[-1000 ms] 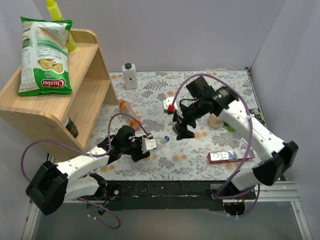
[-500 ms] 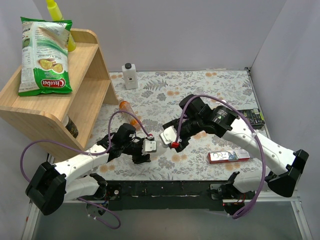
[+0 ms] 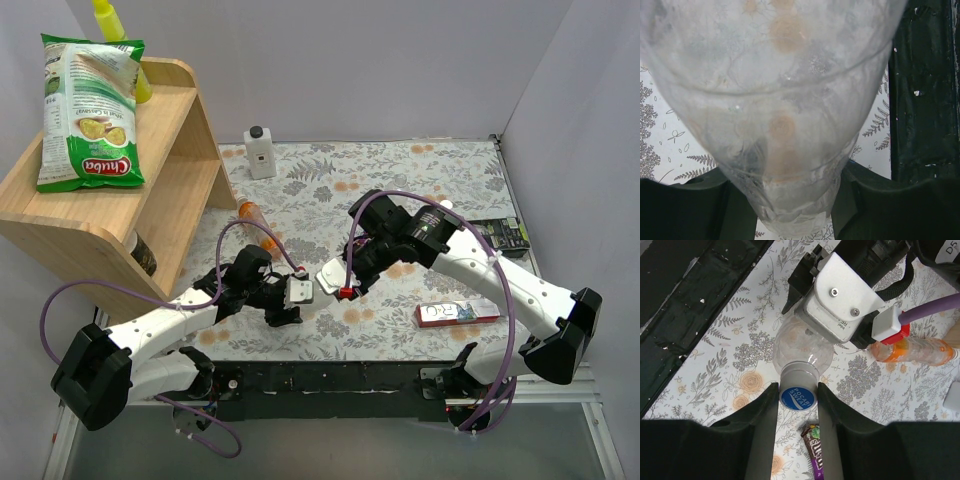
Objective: Screw on the bottle caps
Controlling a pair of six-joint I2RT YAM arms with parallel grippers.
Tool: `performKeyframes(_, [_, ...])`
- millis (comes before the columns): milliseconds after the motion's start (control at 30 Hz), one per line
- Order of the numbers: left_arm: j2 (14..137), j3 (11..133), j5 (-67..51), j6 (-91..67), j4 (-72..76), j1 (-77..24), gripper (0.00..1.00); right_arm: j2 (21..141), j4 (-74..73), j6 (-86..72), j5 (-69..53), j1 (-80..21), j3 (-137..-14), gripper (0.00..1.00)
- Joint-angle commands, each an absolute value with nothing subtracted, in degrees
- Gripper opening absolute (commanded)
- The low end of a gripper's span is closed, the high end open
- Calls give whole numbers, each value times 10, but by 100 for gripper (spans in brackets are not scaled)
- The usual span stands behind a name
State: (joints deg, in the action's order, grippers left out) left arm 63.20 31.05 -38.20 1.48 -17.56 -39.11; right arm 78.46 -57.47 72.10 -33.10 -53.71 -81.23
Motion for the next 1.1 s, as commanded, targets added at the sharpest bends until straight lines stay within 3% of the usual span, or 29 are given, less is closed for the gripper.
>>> performKeyframes(0, [619, 334, -403, 19, -163, -390, 0, 787, -577, 714, -331, -540, -824, 39])
performKeyframes(200, [621, 326, -351, -54, -77, -393, 0, 851, -548, 556, -309, -534, -851, 12])
performKeyframes(267, [627, 325, -276, -111, -19, -395, 0, 889, -550, 424, -314, -516, -880, 1])
performKeyframes(367, [633, 330, -177, -161, 42, -396, 0, 969, -552, 211, -365, -472, -927, 1])
performKeyframes(500, [643, 329, -133, -141, 52, -398, 0, 1036, -516, 11, -500, -405, -926, 2])
performKeyframes(533, [647, 328, -125, -138, 48, -398, 0, 1041, -511, 20, -527, -397, -961, 19])
performKeyframes(633, [650, 320, -115, -129, 12, -398, 0, 1064, -536, 82, -514, -379, -1057, 48])
performKeyframes(733, [635, 300, -132, -118, -27, -398, 0, 1055, -569, 137, -486, -359, -1149, 63])
performKeyframes(867, [628, 295, -206, -66, -119, -396, 0, 999, -623, 270, -490, -351, -1129, 66])
performKeyframes(1067, [609, 316, -344, 26, -199, -393, 0, 832, -669, 602, -448, -405, -928, 78])
